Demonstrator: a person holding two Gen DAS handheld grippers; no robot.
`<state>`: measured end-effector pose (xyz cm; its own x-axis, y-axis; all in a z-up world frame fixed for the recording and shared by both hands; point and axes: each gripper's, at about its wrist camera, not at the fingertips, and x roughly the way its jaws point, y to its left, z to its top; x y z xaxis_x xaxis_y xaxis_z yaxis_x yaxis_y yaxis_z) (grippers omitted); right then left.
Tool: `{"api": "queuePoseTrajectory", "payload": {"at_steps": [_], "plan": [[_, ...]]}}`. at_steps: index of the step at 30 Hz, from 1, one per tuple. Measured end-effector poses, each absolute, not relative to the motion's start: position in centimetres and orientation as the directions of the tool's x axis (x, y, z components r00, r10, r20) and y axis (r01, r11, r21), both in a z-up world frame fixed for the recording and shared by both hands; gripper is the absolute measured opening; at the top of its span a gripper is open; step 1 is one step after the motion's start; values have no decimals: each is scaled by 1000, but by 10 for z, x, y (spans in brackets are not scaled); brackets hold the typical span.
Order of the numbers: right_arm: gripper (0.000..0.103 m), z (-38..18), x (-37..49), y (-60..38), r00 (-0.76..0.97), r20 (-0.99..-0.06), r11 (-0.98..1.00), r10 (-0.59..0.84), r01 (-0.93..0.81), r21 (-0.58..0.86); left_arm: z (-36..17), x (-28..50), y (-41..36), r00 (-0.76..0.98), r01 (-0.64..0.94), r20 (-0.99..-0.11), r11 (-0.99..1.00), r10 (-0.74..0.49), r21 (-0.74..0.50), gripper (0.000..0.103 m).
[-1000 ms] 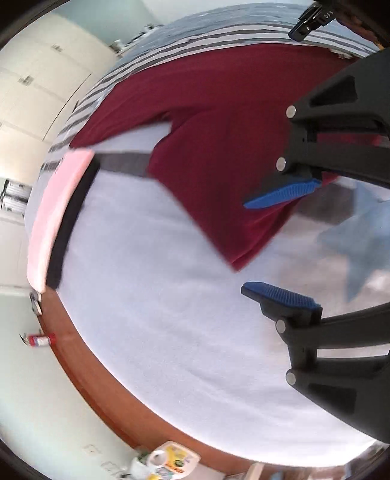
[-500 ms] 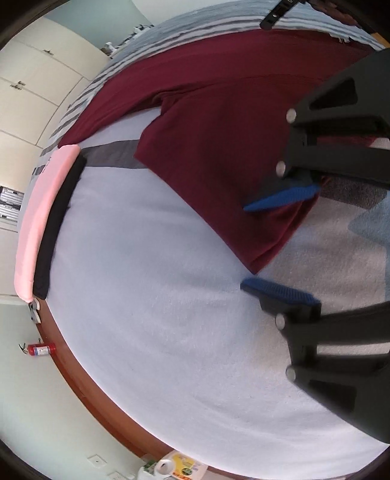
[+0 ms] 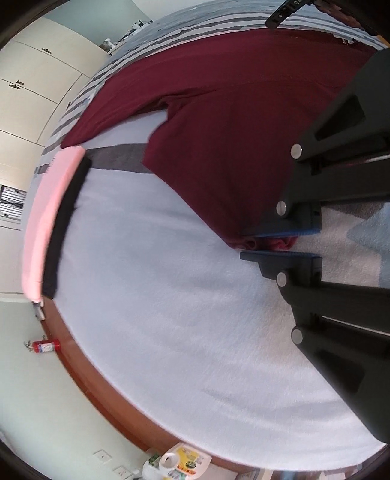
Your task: Fold clothes
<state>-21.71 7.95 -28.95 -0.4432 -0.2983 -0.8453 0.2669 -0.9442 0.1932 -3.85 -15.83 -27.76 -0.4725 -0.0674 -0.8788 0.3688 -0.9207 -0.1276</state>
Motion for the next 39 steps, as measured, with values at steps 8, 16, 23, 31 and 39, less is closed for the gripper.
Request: {"api": "queuePoseTrajectory", "payload": {"at_steps": [8,16,23,31,39], "plan": [[19,-285,-214,109,-445,-866,-956,-227,269,113,-183,33,-106,-594,314,-797,-943,-109,-105,5],[19,-267,-206,142,-419,-870,-945,-259,295,139,-155,11,20,-635,118,-770,-978,61,-174,5],[19,-264,-201,162,-430,-861,-946,-272,284,157,-219,2,71,-512,93,-821,-935,251,-343,9],[19,-272,-206,157,-432,-860,-955,-271,234,183,-181,31,44,-568,9,-775,-939,277,-343,20],[20,-272,-204,101,-413,-849,-928,-330,305,212,-228,3,1,-523,96,-849,-984,76,-147,20]]}}
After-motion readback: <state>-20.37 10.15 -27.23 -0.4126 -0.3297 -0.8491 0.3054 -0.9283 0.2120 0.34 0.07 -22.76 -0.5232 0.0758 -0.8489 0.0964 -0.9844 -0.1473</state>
